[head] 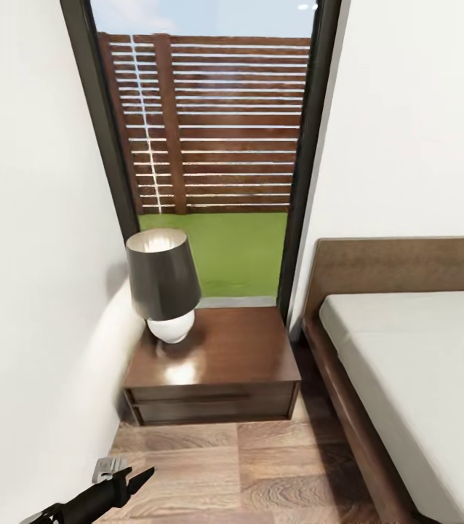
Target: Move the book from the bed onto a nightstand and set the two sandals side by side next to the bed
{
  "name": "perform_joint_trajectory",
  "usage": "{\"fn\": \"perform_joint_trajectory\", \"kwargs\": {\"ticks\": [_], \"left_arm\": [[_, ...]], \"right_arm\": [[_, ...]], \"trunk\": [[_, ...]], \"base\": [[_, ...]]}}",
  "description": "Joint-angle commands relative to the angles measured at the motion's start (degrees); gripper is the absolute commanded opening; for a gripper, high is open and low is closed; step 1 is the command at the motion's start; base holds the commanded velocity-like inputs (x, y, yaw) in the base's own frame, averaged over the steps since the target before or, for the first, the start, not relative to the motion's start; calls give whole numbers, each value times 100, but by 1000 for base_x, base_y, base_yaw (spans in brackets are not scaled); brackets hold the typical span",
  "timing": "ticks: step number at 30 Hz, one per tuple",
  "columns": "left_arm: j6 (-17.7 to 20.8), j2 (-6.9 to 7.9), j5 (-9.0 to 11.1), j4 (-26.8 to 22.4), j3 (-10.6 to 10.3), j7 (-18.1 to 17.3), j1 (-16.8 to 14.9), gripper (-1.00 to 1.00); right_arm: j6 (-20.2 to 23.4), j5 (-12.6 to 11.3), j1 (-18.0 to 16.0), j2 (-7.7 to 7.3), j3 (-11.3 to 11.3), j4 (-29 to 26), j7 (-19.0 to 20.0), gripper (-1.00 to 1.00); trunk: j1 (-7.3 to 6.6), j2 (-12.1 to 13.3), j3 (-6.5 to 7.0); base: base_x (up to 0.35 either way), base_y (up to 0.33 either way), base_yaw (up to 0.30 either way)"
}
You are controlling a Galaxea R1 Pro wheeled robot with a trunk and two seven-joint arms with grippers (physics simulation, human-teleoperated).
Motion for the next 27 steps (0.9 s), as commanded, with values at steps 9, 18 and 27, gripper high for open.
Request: {"fn": "perform_joint_trajectory", "kwargs": {"ticks": [9,18,27], "left_arm": [[9,0,18,4,10,-25,-2,100],[7,0,18,9,10,-25,-2,100],[11,0,18,9,10,-25,-2,100]], "right_arm": [[-14,45,-6,0,-45,6,17,100],[-14,45,-6,0,-45,6,16,100],[-13,45,-6,0,-45,6,13,100]], "trunk": [[0,-2,-47],[0,-2,-90],[0,-2,-132]], "base": [[12,0,-231],[0,0,-239],[0,0,-240]]}}
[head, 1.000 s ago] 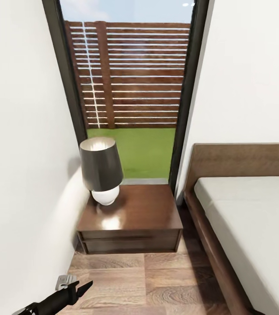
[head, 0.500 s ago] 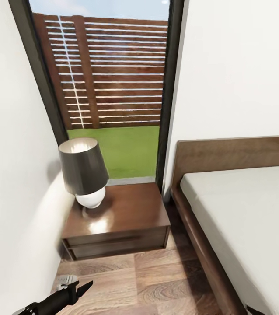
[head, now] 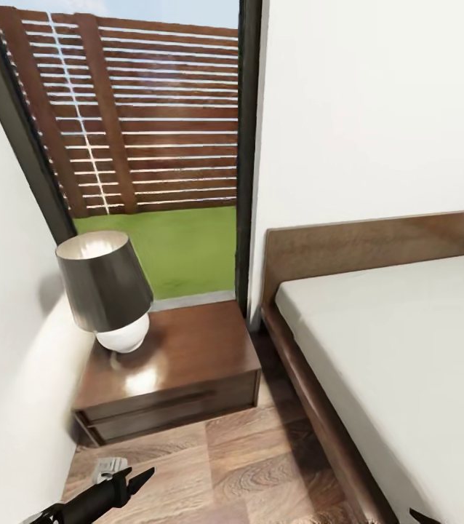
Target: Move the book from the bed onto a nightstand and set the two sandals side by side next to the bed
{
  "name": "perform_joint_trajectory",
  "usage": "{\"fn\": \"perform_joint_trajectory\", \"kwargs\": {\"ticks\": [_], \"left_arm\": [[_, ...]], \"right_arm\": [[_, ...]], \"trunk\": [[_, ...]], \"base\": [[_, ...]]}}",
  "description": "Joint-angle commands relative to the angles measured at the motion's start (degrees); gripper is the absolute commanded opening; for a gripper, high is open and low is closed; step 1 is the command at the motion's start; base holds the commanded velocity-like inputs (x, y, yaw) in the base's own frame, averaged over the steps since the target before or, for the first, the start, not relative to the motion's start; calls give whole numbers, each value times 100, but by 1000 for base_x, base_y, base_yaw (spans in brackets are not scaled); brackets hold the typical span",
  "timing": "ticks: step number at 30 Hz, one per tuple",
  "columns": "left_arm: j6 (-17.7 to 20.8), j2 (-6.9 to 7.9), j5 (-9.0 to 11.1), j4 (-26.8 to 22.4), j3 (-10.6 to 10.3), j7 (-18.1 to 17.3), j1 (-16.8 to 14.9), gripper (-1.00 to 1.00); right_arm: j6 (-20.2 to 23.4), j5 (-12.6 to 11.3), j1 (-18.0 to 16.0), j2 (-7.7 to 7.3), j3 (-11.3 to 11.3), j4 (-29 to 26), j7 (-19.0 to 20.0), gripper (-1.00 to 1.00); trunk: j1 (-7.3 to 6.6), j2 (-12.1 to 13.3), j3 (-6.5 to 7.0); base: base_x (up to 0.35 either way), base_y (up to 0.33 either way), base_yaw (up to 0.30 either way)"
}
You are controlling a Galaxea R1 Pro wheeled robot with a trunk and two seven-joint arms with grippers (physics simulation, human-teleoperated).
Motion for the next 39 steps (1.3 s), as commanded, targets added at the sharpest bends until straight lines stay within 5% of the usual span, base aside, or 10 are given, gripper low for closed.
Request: {"fn": "perform_joint_trajectory", "kwargs": {"ticks": [1,39], "left_arm": [[9,0,18,2,10,-25,-2,100],[5,-1,18,1,10,-18,-2,100]], "right_arm": [[-17,45,-6,0,-45,6,15,100],[-18,45,-6,0,-45,6,18,100]], "trunk": [[-1,-2,-10],[-1,-2,-190]], "base": [[0,0,-240],[0,0,-239]]}}
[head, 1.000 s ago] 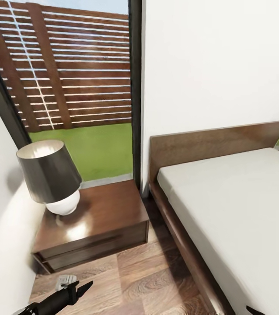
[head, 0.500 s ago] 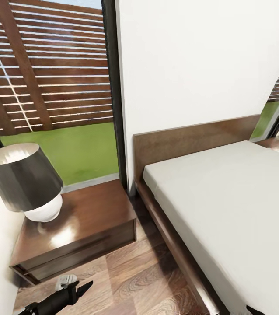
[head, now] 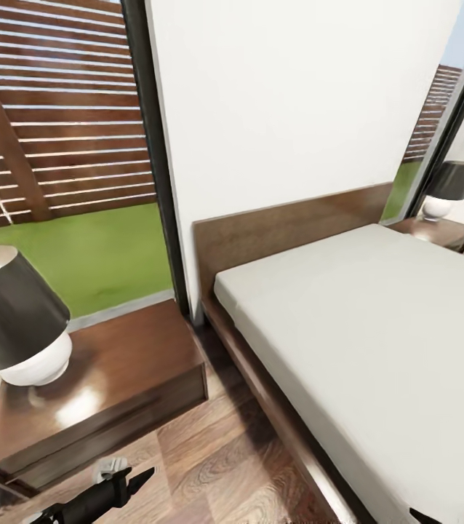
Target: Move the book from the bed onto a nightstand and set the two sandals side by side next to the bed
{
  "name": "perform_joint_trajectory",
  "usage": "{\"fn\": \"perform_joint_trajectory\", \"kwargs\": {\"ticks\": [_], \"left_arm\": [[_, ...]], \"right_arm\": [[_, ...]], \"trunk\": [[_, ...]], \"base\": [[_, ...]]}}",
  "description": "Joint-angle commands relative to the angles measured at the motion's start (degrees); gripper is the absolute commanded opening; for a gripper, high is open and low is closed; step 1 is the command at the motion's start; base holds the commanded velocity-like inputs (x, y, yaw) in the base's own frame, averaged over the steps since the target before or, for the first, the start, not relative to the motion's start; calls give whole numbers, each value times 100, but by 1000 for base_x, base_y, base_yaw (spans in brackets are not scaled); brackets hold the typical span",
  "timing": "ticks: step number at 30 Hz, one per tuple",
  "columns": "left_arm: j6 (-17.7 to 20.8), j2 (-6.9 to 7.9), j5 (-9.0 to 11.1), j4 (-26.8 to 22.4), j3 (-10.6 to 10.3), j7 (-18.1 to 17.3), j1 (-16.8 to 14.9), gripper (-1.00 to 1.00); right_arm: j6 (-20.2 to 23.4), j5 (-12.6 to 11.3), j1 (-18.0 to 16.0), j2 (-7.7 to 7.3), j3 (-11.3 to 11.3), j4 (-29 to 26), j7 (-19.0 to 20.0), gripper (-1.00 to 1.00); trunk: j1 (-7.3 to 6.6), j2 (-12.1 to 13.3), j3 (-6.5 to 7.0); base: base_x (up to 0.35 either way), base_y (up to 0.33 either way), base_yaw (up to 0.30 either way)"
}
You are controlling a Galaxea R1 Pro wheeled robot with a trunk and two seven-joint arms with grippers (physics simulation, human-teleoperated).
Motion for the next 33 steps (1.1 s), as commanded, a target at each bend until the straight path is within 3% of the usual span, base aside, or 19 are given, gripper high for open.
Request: {"fn": "perform_joint_trajectory", "kwargs": {"ticks": [1,33], "left_arm": [[10,1,18,4,10,-24,-2,100],[10,2,18,7,10,-23,-2,100]], "right_arm": [[-12,47,-4,0,-25,8,4,100],[-13,47,-4,0,-25,8,-1,100]], "trunk": [[-1,-2,-10],[-1,-2,-161]], "base": [[0,0,-239],[0,0,-234]]}}
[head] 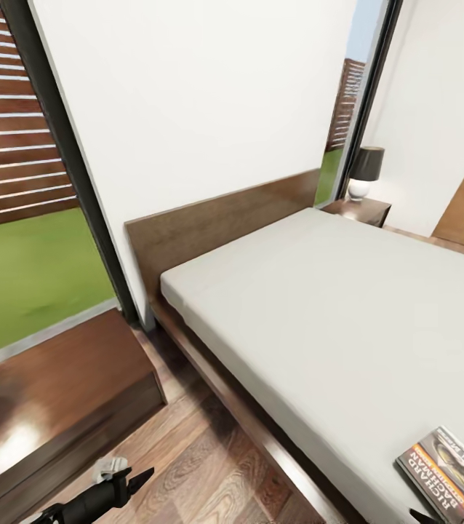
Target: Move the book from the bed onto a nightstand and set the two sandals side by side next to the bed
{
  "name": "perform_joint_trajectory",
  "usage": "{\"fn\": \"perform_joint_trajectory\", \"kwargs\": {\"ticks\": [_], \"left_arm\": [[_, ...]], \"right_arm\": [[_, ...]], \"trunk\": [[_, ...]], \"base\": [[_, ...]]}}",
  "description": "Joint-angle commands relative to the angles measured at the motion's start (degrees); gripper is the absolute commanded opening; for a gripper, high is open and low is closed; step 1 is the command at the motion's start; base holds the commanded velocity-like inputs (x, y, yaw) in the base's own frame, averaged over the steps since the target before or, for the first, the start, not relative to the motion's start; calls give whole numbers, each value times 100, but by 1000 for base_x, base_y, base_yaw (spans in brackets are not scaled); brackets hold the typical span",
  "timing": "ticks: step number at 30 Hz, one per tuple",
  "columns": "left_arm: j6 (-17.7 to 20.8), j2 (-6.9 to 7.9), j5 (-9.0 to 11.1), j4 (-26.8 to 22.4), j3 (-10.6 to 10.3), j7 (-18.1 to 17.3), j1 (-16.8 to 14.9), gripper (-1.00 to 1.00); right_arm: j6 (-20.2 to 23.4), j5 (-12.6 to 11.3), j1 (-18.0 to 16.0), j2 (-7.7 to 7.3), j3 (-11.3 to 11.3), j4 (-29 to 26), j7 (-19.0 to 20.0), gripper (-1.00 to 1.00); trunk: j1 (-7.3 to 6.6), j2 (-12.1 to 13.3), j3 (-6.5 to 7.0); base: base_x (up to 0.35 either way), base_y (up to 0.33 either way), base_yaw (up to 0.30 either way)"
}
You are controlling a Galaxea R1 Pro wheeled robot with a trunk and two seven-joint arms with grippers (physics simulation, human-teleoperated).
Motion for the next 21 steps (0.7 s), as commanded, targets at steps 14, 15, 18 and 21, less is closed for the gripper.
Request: {"fn": "perform_joint_trajectory", "kwargs": {"ticks": [14,15,18,21], "left_arm": [[10,0,18,1,10,-27,-2,100],[10,0,18,2,10,-29,-2,100],[10,0,18,0,10,-28,-2,100],[10,-4,18,2,10,-25,-2,100]], "right_arm": [[-17,45,-5,0,-40,6,12,100],[-16,45,-5,0,-40,6,11,100],[-14,45,-5,0,-40,6,13,100],[-17,45,-5,0,-40,6,12,100]], "trunk": [[-1,-2,-71],[-1,-2,-76],[-1,-2,-90],[-1,-2,-104]], "base": [[0,0,-232],[0,0,-232],[0,0,-232],[0,0,-232]]}}
